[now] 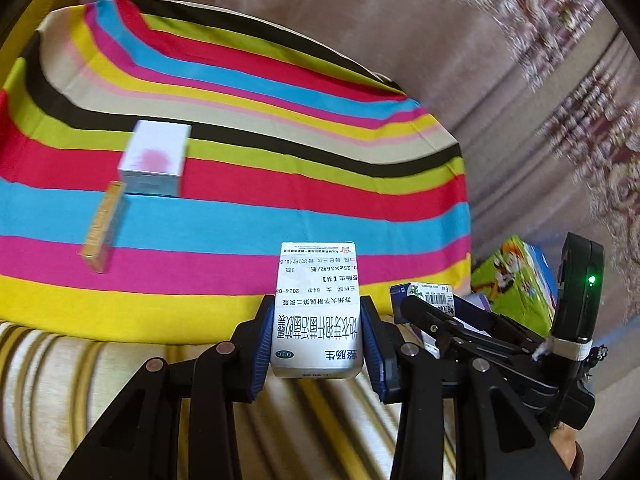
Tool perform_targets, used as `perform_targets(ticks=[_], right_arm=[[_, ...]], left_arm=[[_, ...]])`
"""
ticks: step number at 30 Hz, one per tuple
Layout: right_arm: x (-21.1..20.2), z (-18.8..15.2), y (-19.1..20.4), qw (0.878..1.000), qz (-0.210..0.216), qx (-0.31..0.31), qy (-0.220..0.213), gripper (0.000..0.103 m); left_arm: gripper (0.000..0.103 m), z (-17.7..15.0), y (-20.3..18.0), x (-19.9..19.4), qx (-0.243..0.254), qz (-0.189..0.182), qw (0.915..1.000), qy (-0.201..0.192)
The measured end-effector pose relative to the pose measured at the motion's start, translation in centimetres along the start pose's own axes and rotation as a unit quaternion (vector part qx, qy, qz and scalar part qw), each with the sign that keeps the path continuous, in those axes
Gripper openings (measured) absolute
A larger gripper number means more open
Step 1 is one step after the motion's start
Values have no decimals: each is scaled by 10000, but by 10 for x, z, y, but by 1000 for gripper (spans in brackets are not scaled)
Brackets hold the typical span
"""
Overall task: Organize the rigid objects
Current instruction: 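Lift both held boxes and carry them over the storage box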
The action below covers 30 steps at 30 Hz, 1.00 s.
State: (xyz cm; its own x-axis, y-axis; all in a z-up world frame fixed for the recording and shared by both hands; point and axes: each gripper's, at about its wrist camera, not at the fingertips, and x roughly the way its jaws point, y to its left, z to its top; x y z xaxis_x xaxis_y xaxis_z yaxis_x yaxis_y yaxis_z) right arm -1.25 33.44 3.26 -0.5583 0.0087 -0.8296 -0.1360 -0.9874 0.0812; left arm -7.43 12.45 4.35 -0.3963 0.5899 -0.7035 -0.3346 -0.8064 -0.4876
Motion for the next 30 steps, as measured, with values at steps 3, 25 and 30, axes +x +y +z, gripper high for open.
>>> perform_targets(ticks=[3,25,30], right_arm=[[-5,-5,-21,9998,-68,194,0,78],[-32,-58,-154,9808,-648,1837,-12,78],[-36,-66,-175,9745,-775,2106,-69,78]], left_arm=[[41,-1,-16,8,176,-118,9997,142],[41,-30,-141,86,1482,-760,9777,1279],[41,-39,-162,100,1658,-803,9717,1477]])
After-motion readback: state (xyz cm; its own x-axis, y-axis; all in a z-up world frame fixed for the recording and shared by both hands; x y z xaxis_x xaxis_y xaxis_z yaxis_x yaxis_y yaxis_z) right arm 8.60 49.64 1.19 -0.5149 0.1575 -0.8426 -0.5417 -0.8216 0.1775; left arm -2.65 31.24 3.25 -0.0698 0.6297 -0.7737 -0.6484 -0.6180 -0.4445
